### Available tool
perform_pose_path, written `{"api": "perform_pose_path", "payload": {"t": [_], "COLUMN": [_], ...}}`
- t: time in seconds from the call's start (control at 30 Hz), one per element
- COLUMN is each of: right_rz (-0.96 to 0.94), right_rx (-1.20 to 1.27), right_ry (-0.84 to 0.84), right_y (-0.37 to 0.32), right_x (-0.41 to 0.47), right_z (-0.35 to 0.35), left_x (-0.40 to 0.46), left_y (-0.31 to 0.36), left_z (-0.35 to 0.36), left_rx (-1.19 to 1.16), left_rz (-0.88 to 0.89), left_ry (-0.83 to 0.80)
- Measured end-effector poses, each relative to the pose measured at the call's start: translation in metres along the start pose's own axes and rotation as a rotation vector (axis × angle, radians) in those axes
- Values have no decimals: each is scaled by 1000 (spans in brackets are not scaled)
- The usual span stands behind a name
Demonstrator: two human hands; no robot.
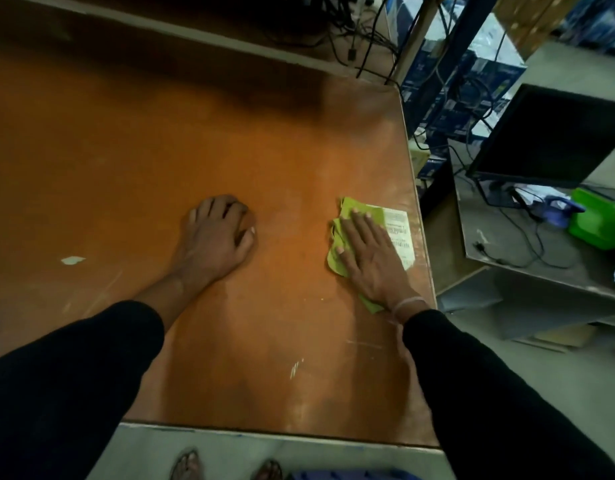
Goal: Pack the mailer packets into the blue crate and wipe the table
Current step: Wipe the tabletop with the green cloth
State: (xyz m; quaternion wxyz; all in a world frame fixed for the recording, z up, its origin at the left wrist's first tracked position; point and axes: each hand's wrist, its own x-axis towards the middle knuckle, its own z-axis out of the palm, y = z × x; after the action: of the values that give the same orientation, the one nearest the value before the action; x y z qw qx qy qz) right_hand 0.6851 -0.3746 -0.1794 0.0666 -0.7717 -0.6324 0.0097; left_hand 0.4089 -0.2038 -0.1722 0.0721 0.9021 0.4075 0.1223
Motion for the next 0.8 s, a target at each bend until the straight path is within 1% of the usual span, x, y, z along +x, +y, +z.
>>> {"api": "perform_pose_path", "payload": {"t": [0.03, 0.07, 0.13, 0.17, 0.2, 0.3, 0.33, 0.37, 0.4, 0.47, 0.5, 0.53, 0.63, 0.67, 0.7, 0.73, 0.8], "right_rz": [-5, 70, 364, 448, 428, 56, -1, 20, 107, 352, 411, 398, 107, 35, 10, 32, 163], "right_rx": [-5, -11, -23, -31, -33, 4, 14, 13, 5, -10, -23, -33, -5, 5, 6, 1, -26], "right_ry": [-1, 13, 34, 34, 29, -3, -13, -10, 2, 12, 9, 7, -28, -38, -46, -49, -47], "right_y": [12, 24, 39, 37, 29, 14, 18, 27, 35, 42, 38, 29, 5, 4, 8, 14, 25], "right_x": [6, 14, 30, 39, 47, 60, 64, 71, 80, 100, 111, 120, 142, 149, 157, 166, 187], "right_z": [-2, -2, -2, 0, 1, 2, 1, 0, 1, 3, 5, 7, 8, 7, 7, 6, 7], "left_x": [0, 1, 1, 1, 1, 1, 1, 1, 1, 0, 0, 0, 2, 3, 3, 3, 3], "left_y": [0, 0, -1, -1, -1, 0, 0, -1, -1, -2, -2, -2, -2, -2, -2, -2, -2], "left_z": [0, 0, 1, 1, 2, 2, 3, 3, 3, 3, 3, 4, 4, 3, 3, 3, 3], "left_rx": [6, 10, 7, 5, 5, 16, 19, 17, 16, 19, 21, 23, 24, 26, 28, 29, 28], "left_rz": [4, 6, 0, -1, 1, 6, 5, 1, -2, 2, 5, 6, -2, -6, -8, -8, -13], "left_ry": [1, 2, 10, 14, 17, 21, 21, 21, 22, 22, 21, 21, 20, 21, 23, 25, 28]}}
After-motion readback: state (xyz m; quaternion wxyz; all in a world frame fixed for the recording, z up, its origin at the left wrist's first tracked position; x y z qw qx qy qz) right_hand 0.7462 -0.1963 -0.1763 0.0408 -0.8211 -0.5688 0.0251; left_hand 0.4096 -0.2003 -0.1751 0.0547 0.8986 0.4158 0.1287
